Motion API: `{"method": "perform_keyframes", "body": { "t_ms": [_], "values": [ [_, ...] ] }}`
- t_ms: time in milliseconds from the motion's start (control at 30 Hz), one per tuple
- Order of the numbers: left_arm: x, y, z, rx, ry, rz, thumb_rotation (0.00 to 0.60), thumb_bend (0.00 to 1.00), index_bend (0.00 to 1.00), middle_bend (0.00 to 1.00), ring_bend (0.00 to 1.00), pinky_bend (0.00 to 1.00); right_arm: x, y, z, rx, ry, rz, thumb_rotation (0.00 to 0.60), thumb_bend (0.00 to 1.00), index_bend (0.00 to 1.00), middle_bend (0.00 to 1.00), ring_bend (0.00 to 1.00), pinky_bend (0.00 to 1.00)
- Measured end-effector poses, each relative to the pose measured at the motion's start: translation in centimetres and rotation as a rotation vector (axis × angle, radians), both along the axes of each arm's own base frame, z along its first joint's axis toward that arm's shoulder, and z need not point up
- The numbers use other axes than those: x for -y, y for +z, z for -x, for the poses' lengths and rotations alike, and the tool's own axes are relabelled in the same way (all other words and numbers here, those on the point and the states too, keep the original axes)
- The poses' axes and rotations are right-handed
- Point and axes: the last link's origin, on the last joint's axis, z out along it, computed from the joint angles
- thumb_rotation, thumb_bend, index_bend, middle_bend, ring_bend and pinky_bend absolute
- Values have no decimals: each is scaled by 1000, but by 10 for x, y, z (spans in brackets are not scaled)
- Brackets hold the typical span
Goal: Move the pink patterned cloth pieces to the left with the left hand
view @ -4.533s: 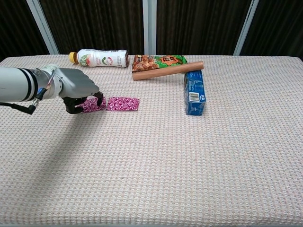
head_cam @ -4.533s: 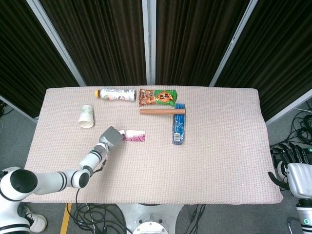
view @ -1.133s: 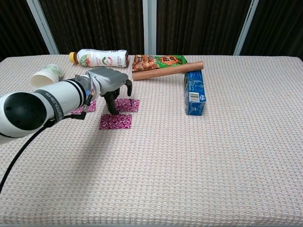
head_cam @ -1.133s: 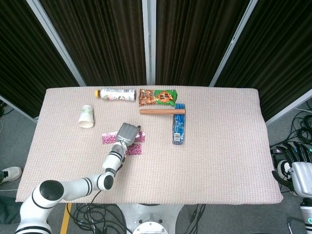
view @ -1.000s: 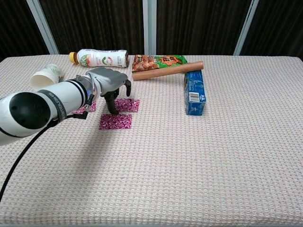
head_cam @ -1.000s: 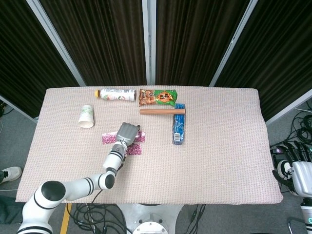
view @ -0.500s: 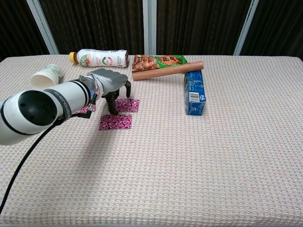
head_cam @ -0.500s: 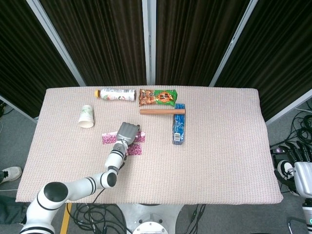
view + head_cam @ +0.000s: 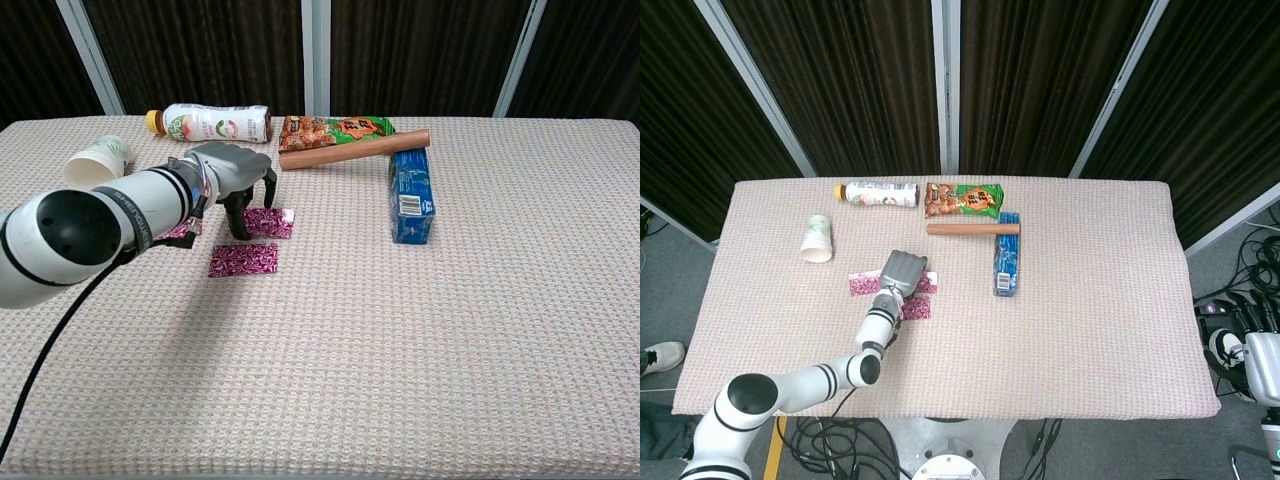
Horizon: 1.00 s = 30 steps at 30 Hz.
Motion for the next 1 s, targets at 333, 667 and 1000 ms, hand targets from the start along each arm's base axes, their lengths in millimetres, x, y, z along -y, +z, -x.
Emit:
{"method": "perform_keyframes", "body": {
  "t_ms": [333, 667, 1000],
  "values": [
    [-8, 25, 1, 6, 10, -57, 600, 263, 465, 883, 831, 883, 0, 0, -1, 5, 10, -1, 599, 139, 211, 137, 1, 0],
    [-10, 58, 35, -57, 89, -107, 600, 263, 448, 880, 831, 883, 4, -5, -6, 16, 36, -19, 598, 138, 211, 137, 1, 0],
    [7, 66, 66, -124, 112, -90, 600, 263, 446, 880, 830, 882, 5, -11, -8, 27, 51, -37, 598, 140, 210, 137, 1, 0]
  ]
}}
